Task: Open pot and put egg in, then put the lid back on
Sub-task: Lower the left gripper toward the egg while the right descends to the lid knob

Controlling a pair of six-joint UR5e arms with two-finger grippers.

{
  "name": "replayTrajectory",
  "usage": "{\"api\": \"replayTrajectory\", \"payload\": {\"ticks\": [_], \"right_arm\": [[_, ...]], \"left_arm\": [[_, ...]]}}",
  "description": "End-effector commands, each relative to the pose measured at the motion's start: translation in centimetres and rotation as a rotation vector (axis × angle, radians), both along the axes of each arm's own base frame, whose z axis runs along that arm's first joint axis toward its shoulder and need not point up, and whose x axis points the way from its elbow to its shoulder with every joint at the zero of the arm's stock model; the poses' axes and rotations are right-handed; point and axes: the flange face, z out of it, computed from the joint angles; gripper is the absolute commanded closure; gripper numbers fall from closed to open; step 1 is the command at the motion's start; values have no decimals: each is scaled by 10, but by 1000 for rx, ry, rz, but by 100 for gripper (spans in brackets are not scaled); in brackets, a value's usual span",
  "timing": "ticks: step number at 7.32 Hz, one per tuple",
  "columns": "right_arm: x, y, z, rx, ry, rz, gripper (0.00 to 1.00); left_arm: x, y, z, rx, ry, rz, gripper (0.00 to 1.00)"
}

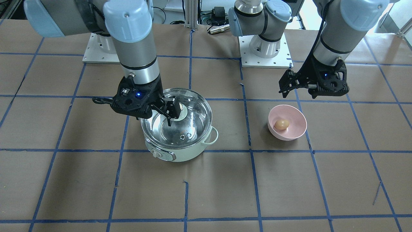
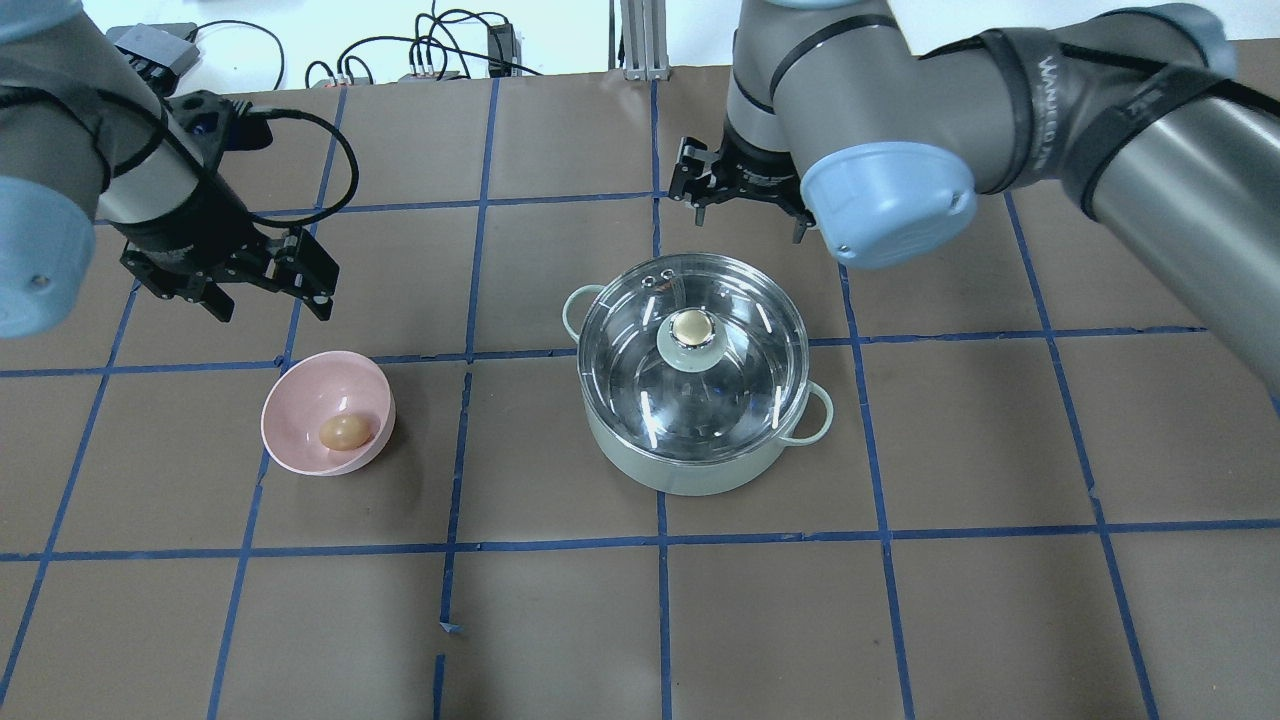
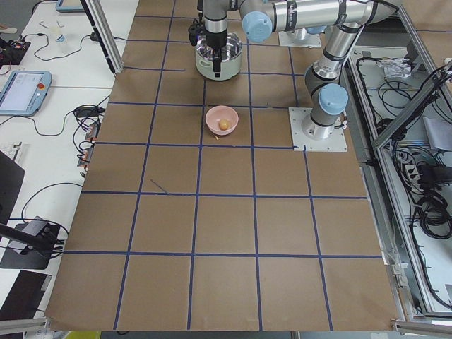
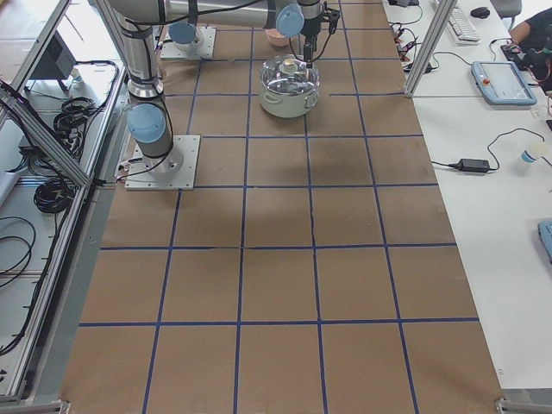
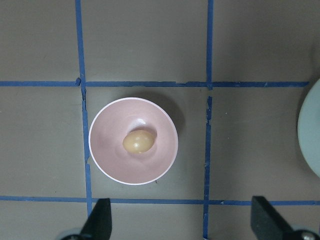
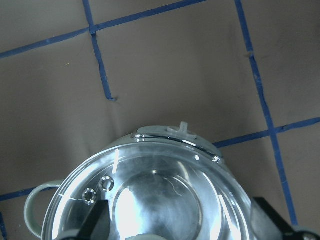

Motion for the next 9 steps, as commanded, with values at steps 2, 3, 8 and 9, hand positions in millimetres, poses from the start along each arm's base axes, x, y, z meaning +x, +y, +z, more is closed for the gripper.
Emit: {"api": "replayTrajectory", "payload": {"ticks": [2, 3, 8, 9], "right_arm": [[23, 9, -32, 43, 4, -25, 0], [32, 18, -42, 63, 7, -40, 0], [40, 33, -53, 85, 19, -79, 0], [39, 38, -61, 100, 25, -81, 0]], "left_arm": [[32, -9, -78, 9, 10, -133, 7], [34, -13, -89, 18, 9, -151, 7], [32, -1, -127, 37, 27, -451, 9], [30, 9, -140, 60, 34, -514, 10]]}}
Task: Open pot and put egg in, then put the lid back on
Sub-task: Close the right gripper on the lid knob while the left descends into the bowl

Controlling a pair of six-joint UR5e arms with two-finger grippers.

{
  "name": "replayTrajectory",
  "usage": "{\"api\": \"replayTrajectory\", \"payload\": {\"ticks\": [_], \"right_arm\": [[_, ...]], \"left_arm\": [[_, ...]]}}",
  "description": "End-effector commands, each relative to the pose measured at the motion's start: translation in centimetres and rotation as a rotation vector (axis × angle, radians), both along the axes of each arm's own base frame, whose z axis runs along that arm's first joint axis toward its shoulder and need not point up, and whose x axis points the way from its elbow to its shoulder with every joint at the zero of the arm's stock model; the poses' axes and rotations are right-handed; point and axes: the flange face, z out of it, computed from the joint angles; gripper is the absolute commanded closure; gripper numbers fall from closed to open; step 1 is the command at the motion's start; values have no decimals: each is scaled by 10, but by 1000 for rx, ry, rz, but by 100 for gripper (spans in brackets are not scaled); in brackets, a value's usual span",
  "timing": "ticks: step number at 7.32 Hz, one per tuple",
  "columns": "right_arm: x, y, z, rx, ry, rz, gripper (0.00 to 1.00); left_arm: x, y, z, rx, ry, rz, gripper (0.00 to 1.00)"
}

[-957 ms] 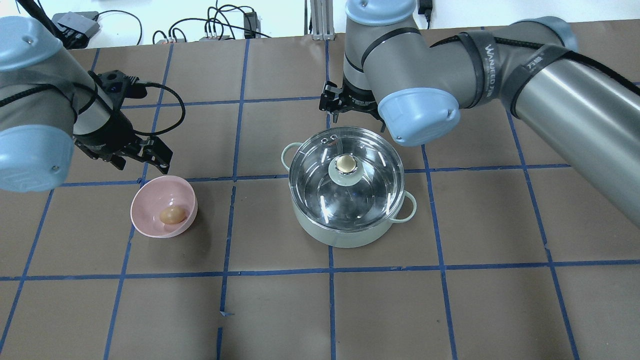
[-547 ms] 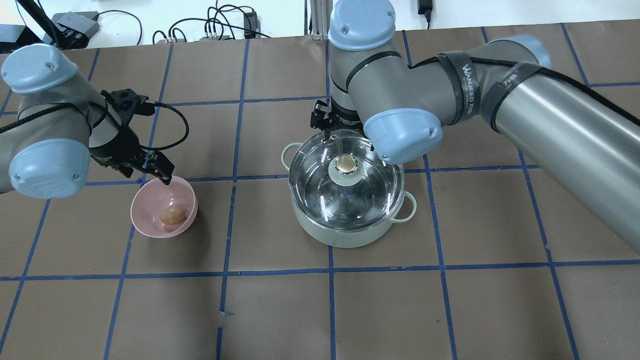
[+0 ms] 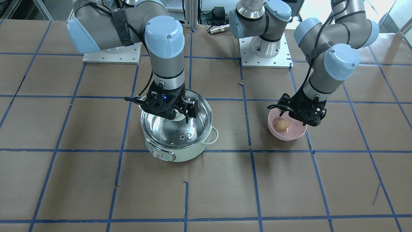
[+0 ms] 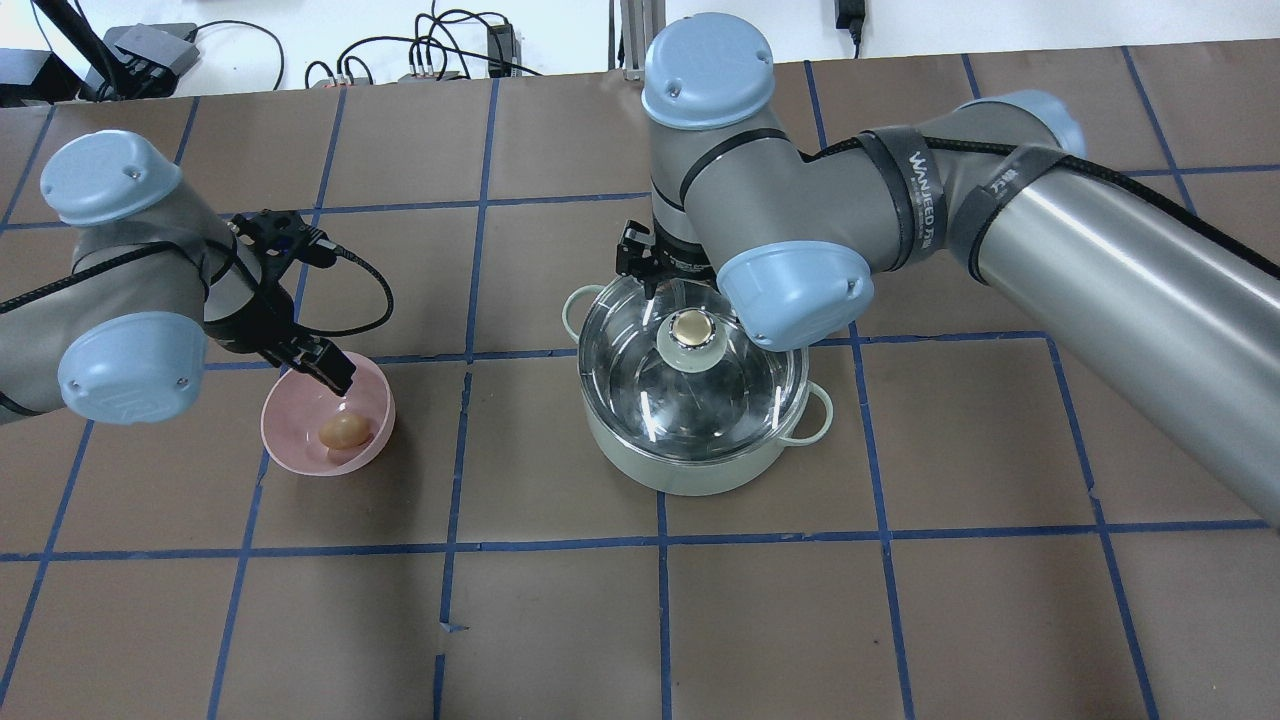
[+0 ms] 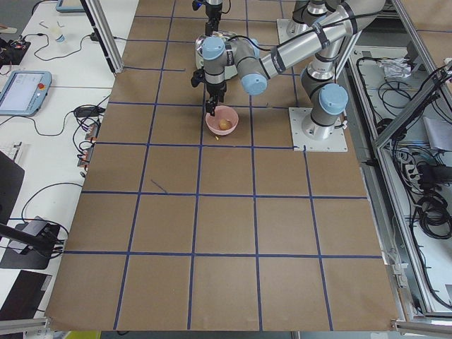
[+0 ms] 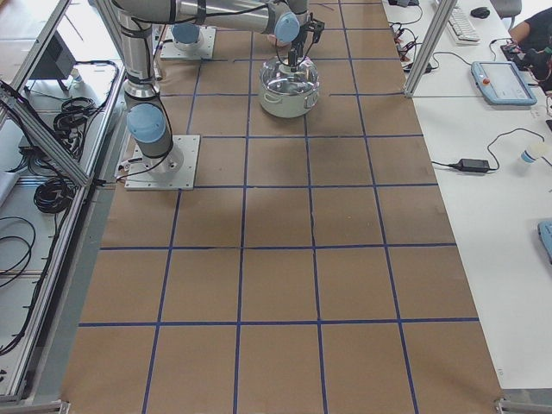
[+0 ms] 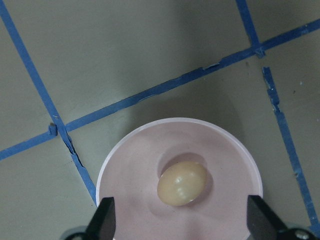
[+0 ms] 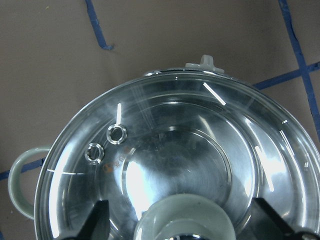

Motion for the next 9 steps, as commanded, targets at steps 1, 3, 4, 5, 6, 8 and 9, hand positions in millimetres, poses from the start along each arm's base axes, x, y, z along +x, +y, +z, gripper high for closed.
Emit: {"api": "replayTrajectory", "payload": {"ticks": [1, 3, 4, 5, 6, 8, 9], "right_arm": [[-3, 8, -12, 22, 9, -17, 1], [-2, 10, -13, 28, 1, -33, 1], [-2, 9, -10, 19, -1, -33, 1], [-2, 8, -8, 18, -2, -33, 1], [-1, 9, -8, 15, -4, -36, 1], [1, 11, -7, 15, 1, -50, 1], [11, 16, -7, 11, -3, -49, 3]], "left_arm": [[5, 15, -23, 15, 10, -143, 10], [18, 21, -36, -3, 13, -238, 11], [16, 24, -40, -12, 9, -246, 11], [12, 24, -40, -10, 10, -266, 11], [1, 24, -40, -10, 2, -292, 11], [-5, 22, -39, -30, -8, -323, 11], [-5, 22, -40, -28, -3, -375, 11]]}}
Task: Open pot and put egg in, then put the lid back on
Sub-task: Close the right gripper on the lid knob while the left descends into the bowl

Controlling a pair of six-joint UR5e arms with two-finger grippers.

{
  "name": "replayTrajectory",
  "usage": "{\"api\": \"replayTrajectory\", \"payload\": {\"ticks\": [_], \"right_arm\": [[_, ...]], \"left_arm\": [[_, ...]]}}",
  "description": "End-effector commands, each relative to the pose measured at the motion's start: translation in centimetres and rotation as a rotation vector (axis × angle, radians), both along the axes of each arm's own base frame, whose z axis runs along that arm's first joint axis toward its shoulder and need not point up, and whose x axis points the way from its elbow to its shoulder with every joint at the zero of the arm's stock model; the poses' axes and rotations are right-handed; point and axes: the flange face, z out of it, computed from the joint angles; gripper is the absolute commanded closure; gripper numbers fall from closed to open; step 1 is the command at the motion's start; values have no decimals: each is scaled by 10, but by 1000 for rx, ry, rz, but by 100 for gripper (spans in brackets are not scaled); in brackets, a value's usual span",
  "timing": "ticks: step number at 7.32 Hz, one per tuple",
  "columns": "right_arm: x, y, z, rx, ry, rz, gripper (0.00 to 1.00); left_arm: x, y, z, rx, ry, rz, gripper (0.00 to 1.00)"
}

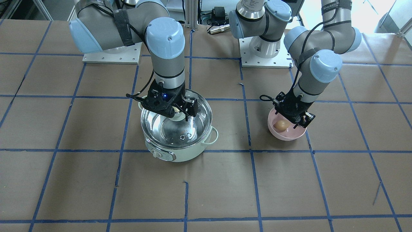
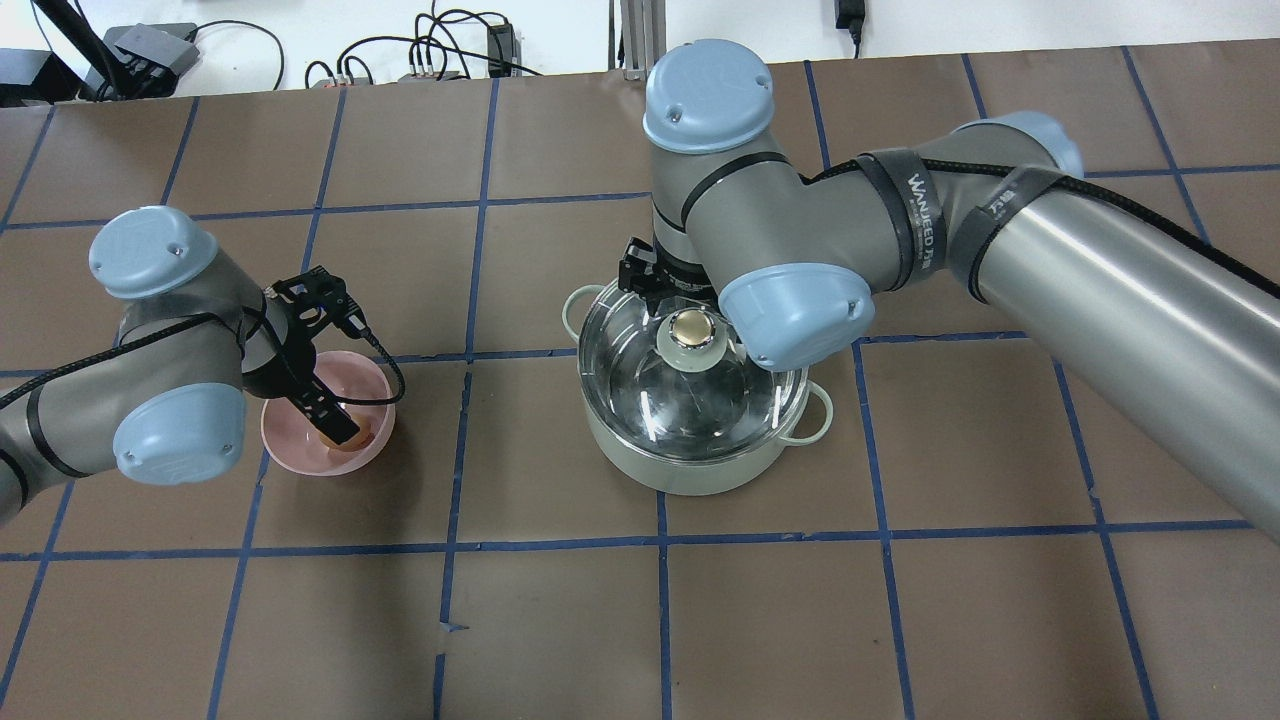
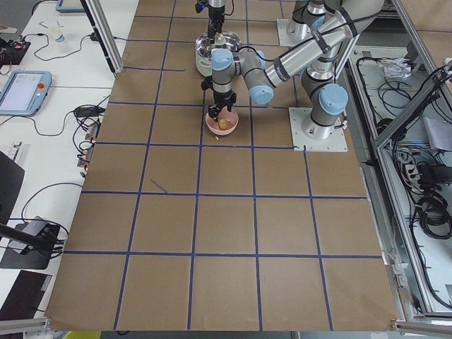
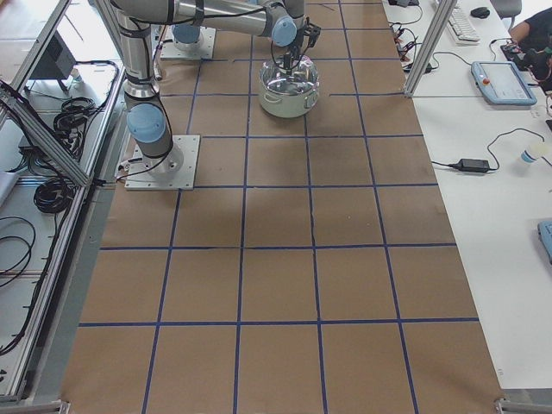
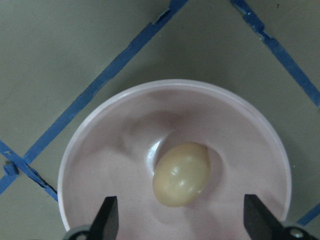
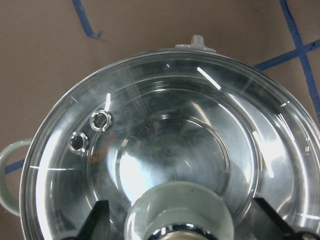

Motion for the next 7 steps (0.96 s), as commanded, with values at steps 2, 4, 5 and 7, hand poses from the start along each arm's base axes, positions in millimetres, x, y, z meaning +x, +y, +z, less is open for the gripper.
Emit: {"api": "replayTrajectory", "payload": {"ticks": [2, 4, 5, 7], "right_arm": [[9, 5, 2, -4, -3, -1, 20], [9, 4, 2, -6, -2, 6, 34], [8, 4, 2, -6, -3, 9, 44], [6, 2, 3, -4, -7, 10, 60]], "left_arm": [[-1, -2, 0, -11, 6, -167, 11], [-1, -3, -4, -2, 4, -252, 10], [2, -11, -14, -25, -13, -305, 9], [2, -12, -17, -25, -13, -333, 8]]}}
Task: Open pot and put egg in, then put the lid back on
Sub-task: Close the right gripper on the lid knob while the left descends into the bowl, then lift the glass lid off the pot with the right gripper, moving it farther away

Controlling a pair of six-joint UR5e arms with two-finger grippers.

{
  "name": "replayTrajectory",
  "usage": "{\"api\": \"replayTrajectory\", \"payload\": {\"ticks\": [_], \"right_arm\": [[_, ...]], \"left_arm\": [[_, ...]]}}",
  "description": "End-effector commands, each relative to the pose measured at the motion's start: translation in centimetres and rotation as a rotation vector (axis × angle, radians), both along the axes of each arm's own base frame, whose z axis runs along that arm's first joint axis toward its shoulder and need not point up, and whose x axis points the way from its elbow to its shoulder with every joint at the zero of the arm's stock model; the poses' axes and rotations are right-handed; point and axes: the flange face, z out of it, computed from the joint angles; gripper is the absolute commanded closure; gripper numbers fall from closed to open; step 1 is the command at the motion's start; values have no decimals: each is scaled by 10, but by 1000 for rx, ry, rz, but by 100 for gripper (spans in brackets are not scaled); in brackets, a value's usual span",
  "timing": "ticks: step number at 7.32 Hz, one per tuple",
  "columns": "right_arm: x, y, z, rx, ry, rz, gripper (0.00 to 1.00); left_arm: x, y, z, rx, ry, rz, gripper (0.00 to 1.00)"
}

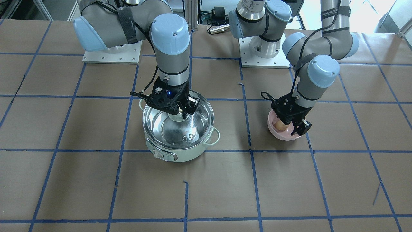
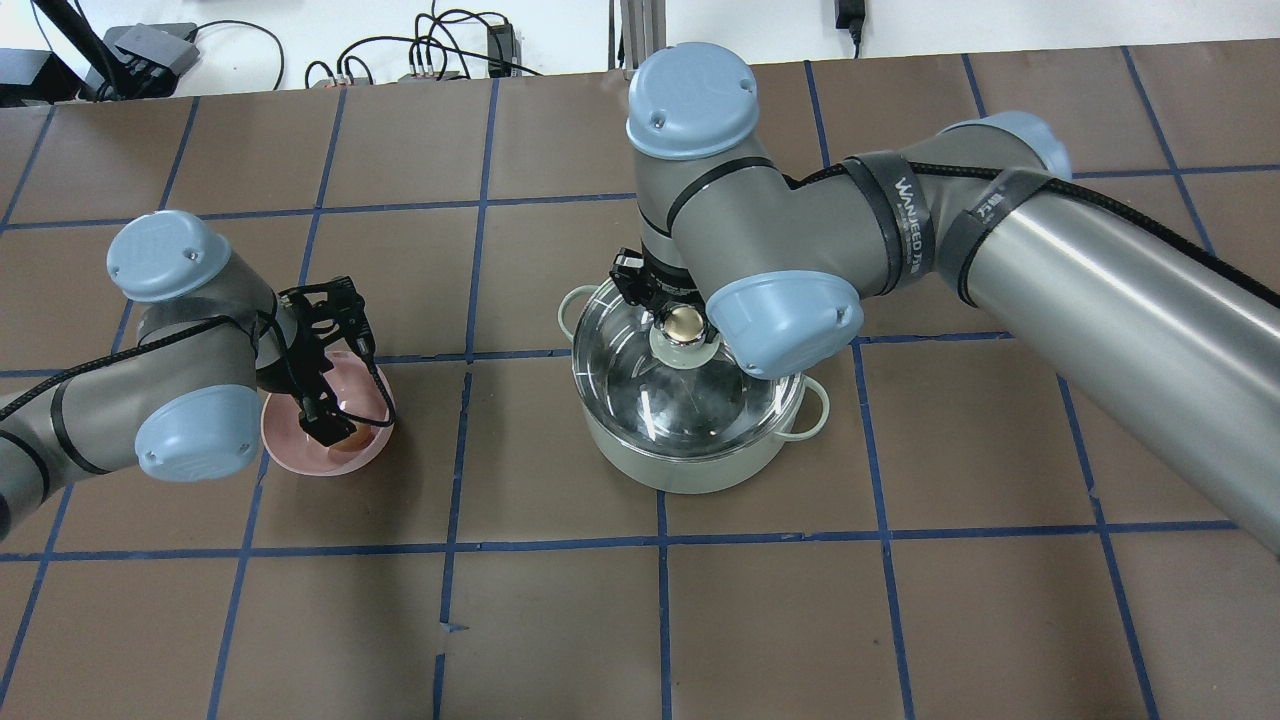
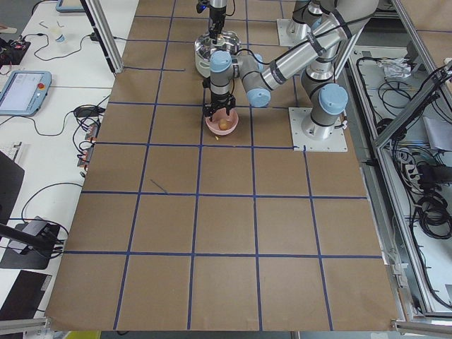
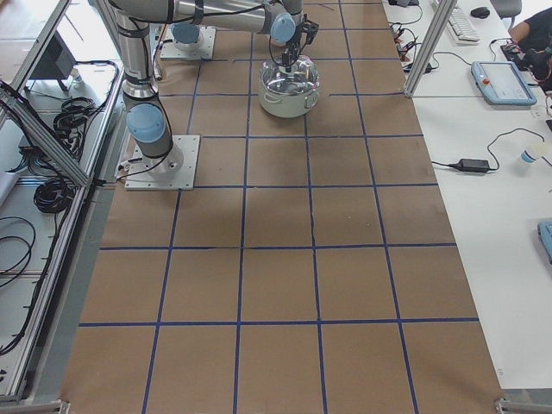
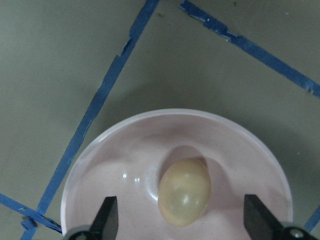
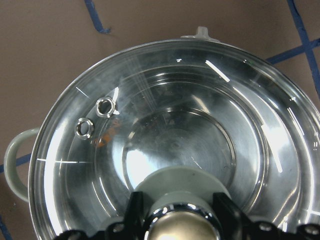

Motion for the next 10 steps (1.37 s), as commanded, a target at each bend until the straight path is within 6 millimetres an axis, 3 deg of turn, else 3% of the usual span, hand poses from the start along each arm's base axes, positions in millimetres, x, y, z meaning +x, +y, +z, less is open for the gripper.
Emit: {"api": "replayTrajectory", "payload": {"ticks": [1, 4, 7, 10], "right_arm": [[-5, -3, 3, -3, -5, -6, 63], [-15, -17, 31, -15, -15, -15, 63], [-64, -29, 70, -20, -13, -5, 63], [-107, -48, 95, -69, -13, 46, 63]], "left_arm": [[1, -1, -6, 7, -2, -31, 8], [1, -1, -9, 12, 1, -33, 8], [3, 2, -12, 20, 6, -25, 9], [7, 4, -16, 28, 8, -15, 9]]}}
